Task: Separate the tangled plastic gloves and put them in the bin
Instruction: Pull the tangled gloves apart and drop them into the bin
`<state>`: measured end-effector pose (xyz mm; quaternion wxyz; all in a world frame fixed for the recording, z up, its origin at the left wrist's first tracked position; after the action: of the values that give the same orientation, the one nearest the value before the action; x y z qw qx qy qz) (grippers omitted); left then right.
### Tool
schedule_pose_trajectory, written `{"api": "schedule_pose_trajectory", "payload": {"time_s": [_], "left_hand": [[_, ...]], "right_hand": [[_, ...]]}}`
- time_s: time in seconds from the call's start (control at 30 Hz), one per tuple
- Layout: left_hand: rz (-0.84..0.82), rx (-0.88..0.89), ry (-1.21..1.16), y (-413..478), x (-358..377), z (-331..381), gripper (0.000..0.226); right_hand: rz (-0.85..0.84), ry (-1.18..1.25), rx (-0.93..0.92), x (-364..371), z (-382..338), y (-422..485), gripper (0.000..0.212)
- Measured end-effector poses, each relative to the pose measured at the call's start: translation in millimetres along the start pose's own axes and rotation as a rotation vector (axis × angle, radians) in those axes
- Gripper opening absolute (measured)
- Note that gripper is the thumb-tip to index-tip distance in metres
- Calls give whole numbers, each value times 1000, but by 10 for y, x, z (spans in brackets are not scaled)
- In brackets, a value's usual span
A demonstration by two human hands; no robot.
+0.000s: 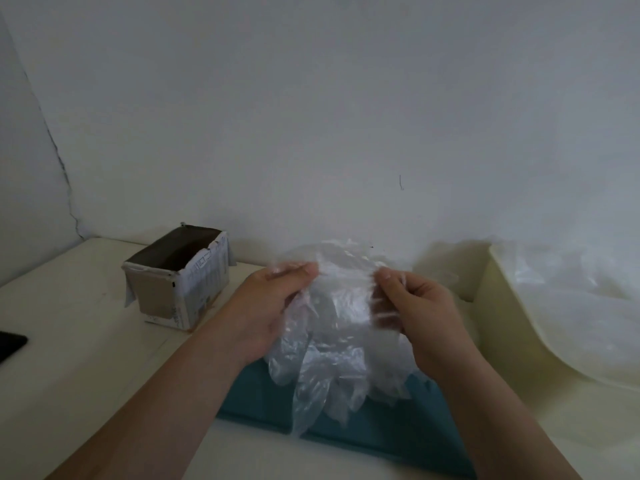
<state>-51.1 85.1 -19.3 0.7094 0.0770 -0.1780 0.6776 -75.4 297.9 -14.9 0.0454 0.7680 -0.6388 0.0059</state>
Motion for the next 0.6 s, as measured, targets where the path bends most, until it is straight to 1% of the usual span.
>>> {"api": "schedule_pose_trajectory", "payload": {"time_s": [0.07, 0.13, 0.2, 0.27, 0.3, 0.33, 0.43, 0.47, 0.5, 0.53, 0.6], "left_hand": [[25, 24, -2, 8, -37, 29, 21], [60, 37, 19, 28, -54, 29, 17], [104, 59, 8, 11, -10, 27, 15], [110, 65, -19, 3, 31, 13, 13], [95, 59, -25, 13, 37, -8, 17], [79, 48, -22, 22, 34, -23, 25], [-28, -53, 122, -27, 33, -32, 74], [-80, -85, 181, -42, 37, -46, 78], [-133, -83, 230, -65, 66, -63, 69], [-157, -66, 255, -88, 90, -72, 51], [-166, -3, 274, -151, 137, -67, 24]], "right_hand": [[52, 19, -13, -22, -4, 7, 28], [71, 22, -17, -52, -28, 10, 34], [14, 7, 16, -70, -49, -6, 43], [-60, -48, 61, -54, -61, -28, 44], [-83, -75, 66, -35, -66, -42, 39], [-86, -93, 57, -8, -59, -45, 33], [-25, -114, 2, 56, -28, -43, 20], [-3, -128, -21, 69, -30, -44, 19], [16, -156, -48, 72, -49, -63, 18], [32, -195, -77, 78, -71, -71, 17], [98, -249, -136, 46, -122, -95, 18]]}}
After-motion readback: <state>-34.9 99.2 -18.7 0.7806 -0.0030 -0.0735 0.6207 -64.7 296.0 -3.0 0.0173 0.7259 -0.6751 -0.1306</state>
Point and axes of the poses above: each hand's wrist, its own y-axis towards the middle knuckle, its own x-axis out of the palm, z = x × y, the point moved 2 cm from there along y, towards the middle knuckle, and after that the axes turned 8 degrees about -z, right-handed, at the moved point
